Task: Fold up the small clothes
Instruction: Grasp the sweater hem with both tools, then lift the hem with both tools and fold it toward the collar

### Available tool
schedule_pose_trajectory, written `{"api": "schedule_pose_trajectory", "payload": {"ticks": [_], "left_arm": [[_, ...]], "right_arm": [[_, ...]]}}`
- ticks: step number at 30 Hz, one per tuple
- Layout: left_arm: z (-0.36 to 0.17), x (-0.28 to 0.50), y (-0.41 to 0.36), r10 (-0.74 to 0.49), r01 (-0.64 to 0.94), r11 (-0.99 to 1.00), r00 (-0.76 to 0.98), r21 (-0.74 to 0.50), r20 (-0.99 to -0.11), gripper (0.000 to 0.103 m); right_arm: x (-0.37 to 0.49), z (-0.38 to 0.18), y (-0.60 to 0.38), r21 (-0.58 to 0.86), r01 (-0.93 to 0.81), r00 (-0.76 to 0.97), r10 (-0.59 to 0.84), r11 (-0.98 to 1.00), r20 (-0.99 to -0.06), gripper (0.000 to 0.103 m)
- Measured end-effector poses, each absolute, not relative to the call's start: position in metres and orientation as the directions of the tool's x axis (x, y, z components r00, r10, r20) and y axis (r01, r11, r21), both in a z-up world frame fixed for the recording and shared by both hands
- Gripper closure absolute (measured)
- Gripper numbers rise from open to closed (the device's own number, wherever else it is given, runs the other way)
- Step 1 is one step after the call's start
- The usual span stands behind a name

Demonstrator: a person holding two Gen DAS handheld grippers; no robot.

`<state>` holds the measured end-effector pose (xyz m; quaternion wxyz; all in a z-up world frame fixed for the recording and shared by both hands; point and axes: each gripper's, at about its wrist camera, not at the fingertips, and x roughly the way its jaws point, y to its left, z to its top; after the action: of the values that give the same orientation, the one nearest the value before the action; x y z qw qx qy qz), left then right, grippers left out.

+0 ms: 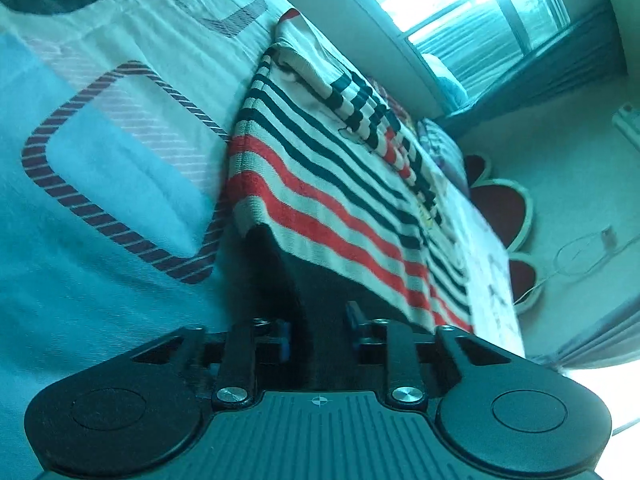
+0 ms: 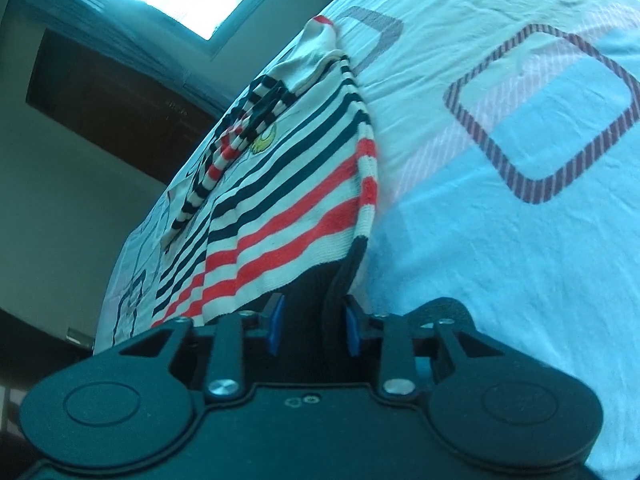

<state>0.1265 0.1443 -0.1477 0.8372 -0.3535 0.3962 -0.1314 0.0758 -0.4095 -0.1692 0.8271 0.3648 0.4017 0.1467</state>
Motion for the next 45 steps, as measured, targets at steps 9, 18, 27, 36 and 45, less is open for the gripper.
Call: {"api": "schedule_pose_trajectory", "payload": {"ticks": [9, 18, 27, 36, 45], "left_arm": [[-0.152, 0.118, 0.143, -0.525, -0.062, 0.685, 0.649, -0.726, -0.551, 0.078], [-0.155, 0.122, 0.143, -0.502, -0.082, 0.7, 0.651, -0.71, -0.57, 0.089], [-0.117, 0.096, 0.159, -0.429, -0.045, 0.692, 0.777, -0.721, -0.461, 0.098], [-0.156, 0.094, 0.165, -0.384, -0.171, 0.658, 0.761, -0.733, -0.522, 0.098], [-0.099, 0.125, 0.164, -0.378, -0.07, 0.657, 0.831, -0.751, -0.409, 0.098]], "right_arm": [[0.069, -0.172, -0.41, 0.775, 0.002, 0.612, 0.612, 0.632, -0.5, 0.069], [0.081, -0.167, -0.411, 0.691, 0.03, 0.607, 0.536, 0.722, -0.587, 0.089], [0.062, -0.114, -0.415, 0.567, -0.135, 0.696, 0.485, 0.813, -0.529, 0.098], [0.068, -0.158, -0.421, 0.615, -0.017, 0.657, 0.472, 0.789, -0.587, 0.098], [0.094, -0.1, -0.416, 0.585, -0.141, 0.747, 0.474, 0.798, -0.466, 0.098]]}}
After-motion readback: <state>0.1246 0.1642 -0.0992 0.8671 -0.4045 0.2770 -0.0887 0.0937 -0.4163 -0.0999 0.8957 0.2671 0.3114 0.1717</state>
